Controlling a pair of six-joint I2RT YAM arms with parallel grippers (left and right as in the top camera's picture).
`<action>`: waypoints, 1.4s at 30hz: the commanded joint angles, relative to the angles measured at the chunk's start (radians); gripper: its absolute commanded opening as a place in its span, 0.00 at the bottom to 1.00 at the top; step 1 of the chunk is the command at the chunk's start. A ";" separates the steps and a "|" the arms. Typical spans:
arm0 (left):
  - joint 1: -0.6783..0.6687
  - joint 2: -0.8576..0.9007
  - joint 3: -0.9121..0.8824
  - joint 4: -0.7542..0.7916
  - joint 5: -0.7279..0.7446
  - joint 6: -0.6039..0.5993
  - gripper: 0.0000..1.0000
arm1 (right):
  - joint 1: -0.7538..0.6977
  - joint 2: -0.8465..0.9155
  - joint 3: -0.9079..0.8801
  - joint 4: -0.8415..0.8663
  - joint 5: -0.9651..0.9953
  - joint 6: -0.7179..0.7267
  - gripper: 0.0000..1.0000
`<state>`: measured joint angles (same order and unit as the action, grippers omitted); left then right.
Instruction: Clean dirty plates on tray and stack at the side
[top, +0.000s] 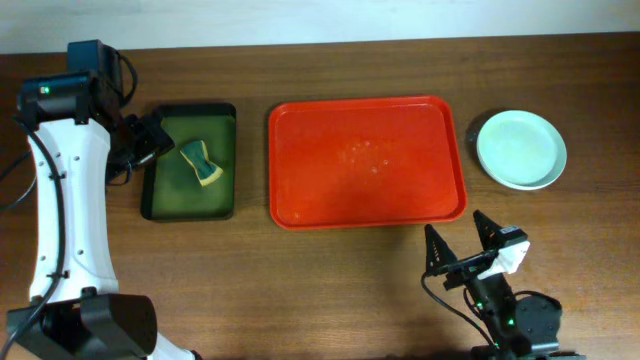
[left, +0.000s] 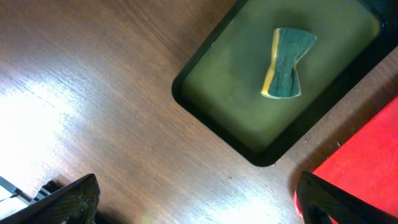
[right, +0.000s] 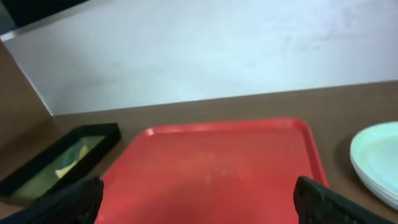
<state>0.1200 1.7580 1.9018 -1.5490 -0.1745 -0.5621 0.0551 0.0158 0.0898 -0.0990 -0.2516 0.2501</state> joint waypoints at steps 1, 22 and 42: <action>0.002 0.005 -0.002 -0.001 -0.005 -0.006 0.99 | 0.011 -0.013 -0.049 0.056 0.098 -0.010 0.98; 0.002 0.005 -0.002 -0.001 -0.005 -0.006 0.99 | 0.008 -0.013 -0.084 0.020 0.235 -0.235 0.98; -0.001 -0.032 -0.003 -0.090 0.006 -0.002 0.99 | 0.010 -0.013 -0.084 0.020 0.235 -0.235 0.98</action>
<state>0.1200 1.7580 1.9011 -1.6489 -0.1749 -0.5621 0.0563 0.0139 0.0139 -0.0753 -0.0319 0.0181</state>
